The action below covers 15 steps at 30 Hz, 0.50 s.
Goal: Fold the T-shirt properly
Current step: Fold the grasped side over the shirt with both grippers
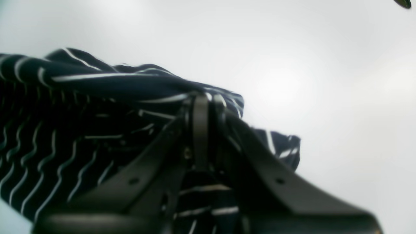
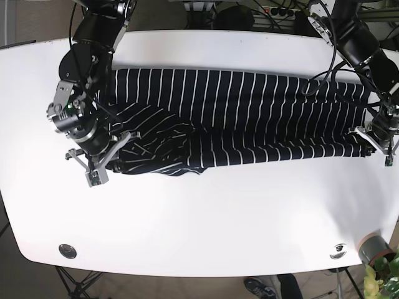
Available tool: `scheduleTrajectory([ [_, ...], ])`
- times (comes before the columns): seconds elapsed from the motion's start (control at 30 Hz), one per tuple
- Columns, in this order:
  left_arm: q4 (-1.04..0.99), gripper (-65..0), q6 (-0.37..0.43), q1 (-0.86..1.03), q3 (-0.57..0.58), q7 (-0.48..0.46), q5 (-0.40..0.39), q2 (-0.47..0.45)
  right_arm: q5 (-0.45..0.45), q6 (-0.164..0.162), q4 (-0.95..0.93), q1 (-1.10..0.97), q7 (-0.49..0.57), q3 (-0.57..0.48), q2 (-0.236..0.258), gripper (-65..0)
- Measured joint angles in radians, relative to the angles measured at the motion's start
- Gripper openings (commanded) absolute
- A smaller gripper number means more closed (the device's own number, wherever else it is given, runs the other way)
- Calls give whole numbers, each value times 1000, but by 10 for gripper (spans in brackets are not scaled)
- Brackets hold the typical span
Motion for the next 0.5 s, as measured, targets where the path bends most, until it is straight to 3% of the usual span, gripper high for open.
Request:
scheduleTrajectory([
  [0.23, -2, -650, -1, 6, -2, 0, -1, -10, 5, 0, 69, -118, 2, 10, -10, -631],
  [0.4, -4, -650, -3, 14, -6, -2, -2, -31, 61, 6, 71, -174, 3, 111, -17, -631],
  [0.5, -2, -650, -6, 49, -3, -8, -16, -37, 103, 6, 69, -210, 9, 119, -14, -628],
])
